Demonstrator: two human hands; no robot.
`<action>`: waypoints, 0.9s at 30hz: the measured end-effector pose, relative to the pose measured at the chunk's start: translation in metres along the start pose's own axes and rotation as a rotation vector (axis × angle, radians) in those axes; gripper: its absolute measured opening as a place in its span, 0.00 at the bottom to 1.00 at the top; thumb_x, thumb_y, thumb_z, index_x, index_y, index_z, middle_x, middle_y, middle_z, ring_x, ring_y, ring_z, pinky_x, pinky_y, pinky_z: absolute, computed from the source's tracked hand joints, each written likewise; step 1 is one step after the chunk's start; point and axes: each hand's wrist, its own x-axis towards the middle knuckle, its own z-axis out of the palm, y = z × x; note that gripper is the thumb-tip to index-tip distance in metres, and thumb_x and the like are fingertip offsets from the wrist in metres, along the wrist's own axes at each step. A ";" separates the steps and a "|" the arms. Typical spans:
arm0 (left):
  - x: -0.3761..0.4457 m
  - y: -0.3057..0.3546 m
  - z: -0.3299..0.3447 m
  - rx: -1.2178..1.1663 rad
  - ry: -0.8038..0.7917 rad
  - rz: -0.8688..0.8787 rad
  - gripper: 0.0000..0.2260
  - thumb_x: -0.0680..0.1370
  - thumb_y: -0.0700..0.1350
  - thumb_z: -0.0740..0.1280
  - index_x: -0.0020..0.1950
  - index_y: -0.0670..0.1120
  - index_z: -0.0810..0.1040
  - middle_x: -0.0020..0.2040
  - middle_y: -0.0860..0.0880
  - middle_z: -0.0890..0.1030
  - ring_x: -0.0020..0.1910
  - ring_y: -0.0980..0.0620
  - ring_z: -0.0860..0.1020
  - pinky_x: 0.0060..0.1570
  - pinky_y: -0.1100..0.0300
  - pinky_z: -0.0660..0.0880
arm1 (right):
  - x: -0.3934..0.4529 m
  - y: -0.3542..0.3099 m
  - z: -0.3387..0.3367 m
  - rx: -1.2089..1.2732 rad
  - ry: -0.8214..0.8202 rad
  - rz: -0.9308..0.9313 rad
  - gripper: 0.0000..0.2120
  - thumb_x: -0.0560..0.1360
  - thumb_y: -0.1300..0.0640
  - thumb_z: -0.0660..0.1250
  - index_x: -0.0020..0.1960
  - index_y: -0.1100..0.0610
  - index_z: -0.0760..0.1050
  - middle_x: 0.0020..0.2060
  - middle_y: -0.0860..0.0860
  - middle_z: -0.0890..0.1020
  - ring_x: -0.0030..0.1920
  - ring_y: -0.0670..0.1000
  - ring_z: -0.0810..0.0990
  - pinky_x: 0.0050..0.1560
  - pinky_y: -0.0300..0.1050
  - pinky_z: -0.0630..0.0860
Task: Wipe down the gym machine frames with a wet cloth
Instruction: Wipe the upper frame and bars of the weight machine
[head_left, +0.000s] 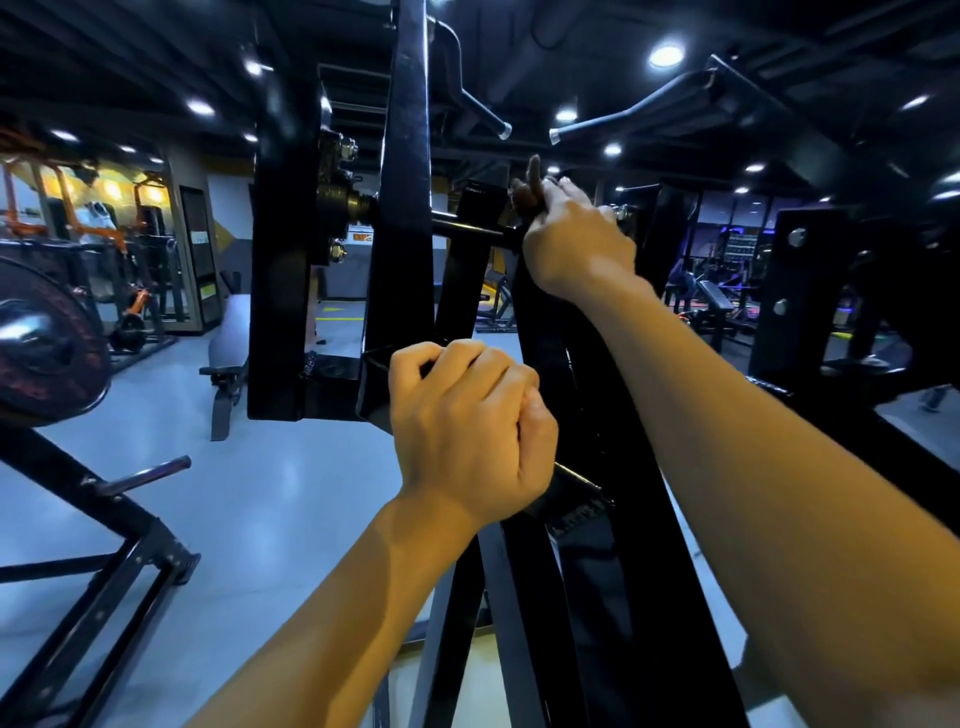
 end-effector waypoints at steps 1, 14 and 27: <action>0.000 0.001 0.000 -0.001 -0.003 -0.005 0.16 0.78 0.46 0.58 0.36 0.48 0.82 0.36 0.54 0.82 0.42 0.52 0.80 0.53 0.54 0.64 | -0.004 -0.001 0.001 -0.012 0.005 0.004 0.28 0.85 0.52 0.51 0.84 0.49 0.54 0.84 0.46 0.55 0.78 0.61 0.61 0.71 0.61 0.66; 0.001 -0.001 0.000 0.004 -0.008 -0.001 0.15 0.77 0.46 0.58 0.37 0.48 0.82 0.36 0.54 0.82 0.42 0.51 0.80 0.52 0.53 0.64 | 0.002 0.016 -0.004 0.094 -0.019 0.054 0.28 0.85 0.50 0.51 0.84 0.46 0.55 0.83 0.43 0.55 0.80 0.58 0.60 0.74 0.58 0.63; 0.000 0.000 0.002 0.008 0.012 0.003 0.16 0.78 0.45 0.58 0.36 0.48 0.82 0.36 0.53 0.82 0.41 0.51 0.80 0.52 0.53 0.64 | -0.004 0.000 -0.001 -0.063 -0.007 -0.029 0.28 0.84 0.52 0.52 0.84 0.48 0.54 0.84 0.45 0.55 0.77 0.61 0.62 0.70 0.60 0.66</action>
